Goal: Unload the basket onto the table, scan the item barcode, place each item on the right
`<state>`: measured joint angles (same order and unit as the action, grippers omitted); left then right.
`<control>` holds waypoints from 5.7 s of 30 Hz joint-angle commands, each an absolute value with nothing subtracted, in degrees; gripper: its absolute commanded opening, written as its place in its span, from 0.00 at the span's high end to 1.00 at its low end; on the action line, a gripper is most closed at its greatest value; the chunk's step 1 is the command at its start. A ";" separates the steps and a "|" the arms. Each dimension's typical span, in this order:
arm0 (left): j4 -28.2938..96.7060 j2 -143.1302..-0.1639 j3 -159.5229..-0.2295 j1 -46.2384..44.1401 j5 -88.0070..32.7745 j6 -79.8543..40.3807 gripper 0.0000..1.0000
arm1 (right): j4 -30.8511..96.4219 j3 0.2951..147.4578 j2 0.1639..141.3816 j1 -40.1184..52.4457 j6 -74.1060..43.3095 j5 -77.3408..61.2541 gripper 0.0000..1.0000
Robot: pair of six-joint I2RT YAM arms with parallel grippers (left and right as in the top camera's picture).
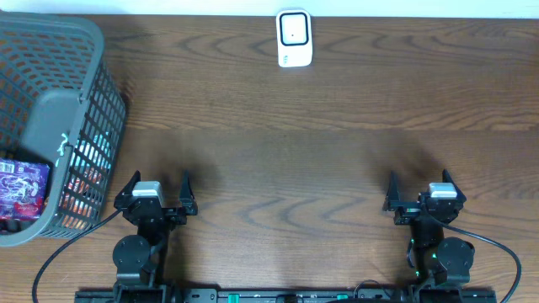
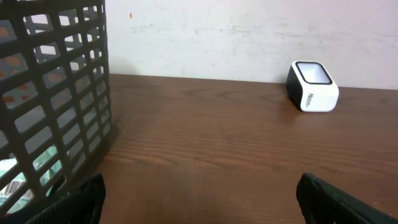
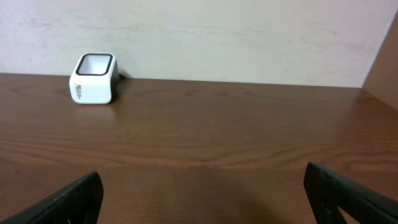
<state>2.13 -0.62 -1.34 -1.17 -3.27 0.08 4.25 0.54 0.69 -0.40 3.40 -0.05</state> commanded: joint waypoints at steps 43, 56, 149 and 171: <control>3.88 -0.23 -0.23 -1.04 -3.40 0.84 0.02 | 4.29 0.30 0.38 -0.01 3.68 -0.32 0.01; 3.88 -0.23 -0.23 -1.04 -3.40 0.84 0.02 | 4.29 0.30 0.38 -0.01 3.70 -0.32 0.01; 1.43 -0.27 -0.27 -1.08 -32.84 -32.36 0.02 | 4.29 0.32 0.38 -0.01 3.70 -0.32 0.01; -26.26 -0.54 -7.77 -1.04 -25.04 -37.45 0.02 | 4.32 0.30 0.38 -0.01 3.70 -0.32 0.01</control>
<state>-25.71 -0.62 -3.27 -1.17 -30.39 -40.34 4.23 0.51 0.69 -0.40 3.40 -0.21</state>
